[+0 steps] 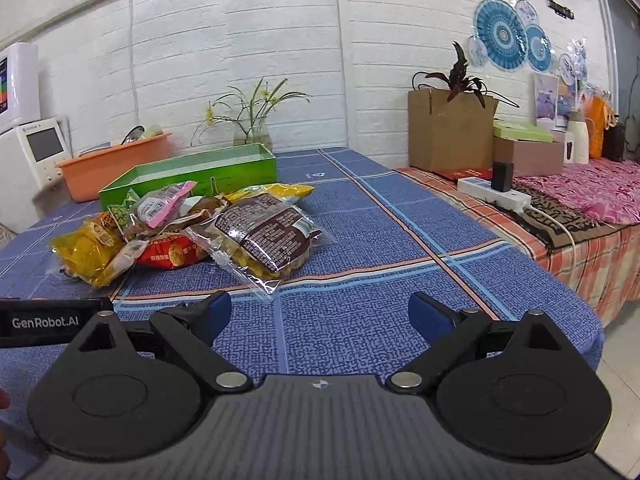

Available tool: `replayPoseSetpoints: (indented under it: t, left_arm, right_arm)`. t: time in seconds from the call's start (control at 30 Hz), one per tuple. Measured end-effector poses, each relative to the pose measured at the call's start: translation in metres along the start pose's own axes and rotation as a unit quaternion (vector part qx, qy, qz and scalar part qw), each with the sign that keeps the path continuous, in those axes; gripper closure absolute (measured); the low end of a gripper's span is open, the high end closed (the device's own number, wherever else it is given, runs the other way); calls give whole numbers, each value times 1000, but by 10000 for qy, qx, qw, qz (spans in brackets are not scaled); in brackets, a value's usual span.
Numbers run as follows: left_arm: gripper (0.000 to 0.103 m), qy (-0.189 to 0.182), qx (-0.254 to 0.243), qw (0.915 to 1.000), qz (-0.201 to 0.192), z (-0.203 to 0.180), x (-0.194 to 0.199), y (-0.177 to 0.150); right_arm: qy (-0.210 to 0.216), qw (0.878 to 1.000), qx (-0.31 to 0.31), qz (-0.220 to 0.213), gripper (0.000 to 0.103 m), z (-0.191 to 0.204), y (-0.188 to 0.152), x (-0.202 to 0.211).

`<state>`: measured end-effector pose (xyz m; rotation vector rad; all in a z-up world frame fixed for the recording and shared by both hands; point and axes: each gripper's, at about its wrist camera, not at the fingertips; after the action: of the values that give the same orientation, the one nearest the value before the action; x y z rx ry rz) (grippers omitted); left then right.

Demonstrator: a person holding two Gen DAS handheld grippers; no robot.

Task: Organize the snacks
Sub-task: 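Move both tools toward the snack pile in front of the green box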

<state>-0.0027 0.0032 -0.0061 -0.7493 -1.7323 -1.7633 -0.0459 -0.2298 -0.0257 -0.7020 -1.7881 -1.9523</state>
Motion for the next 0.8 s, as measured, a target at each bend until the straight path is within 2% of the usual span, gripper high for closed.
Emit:
replayPoseSetpoints:
  t: [0.17, 0.33, 0.5, 0.6, 0.7, 0.77, 0.8]
  left_arm:
    - [0, -13, -5, 10000, -11, 1, 0, -1]
    - [0, -171, 77, 9998, -33, 6, 1, -1]
    - [0, 36, 68, 9999, -154, 12, 3, 7]
    - [0, 70, 355, 9987, -358, 23, 5, 16]
    - [0, -196, 793, 9939, -746, 36, 5, 21]
    - [0, -73, 1084, 9906, -836, 39, 3, 23]
    - [0, 64, 1108, 9911, -736, 39, 1, 26]
  right_arm:
    - [200, 9997, 101, -57, 0, 0, -1, 2]
    - [222, 9992, 226, -260, 0, 2, 0, 7]
    - [522, 9969, 487, -343, 0, 3, 19, 3]
    - [842, 9929, 703, -459, 0, -4, 41, 4]
    - [1177, 9868, 952, -571, 0, -15, 63, 5]
    - [1415, 9816, 1144, -578, 0, -22, 73, 1]
    - [1508, 9796, 1199, -570, 0, -25, 78, -2]
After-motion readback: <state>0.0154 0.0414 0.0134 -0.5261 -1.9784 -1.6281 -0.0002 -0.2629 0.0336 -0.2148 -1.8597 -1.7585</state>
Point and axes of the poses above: each gripper's, at about its wrist camera, not at the fingertips, and x roughly against the way its jaws point, z to its left, y to its top, and after that the axes turned 14 degrees about z, right-handed
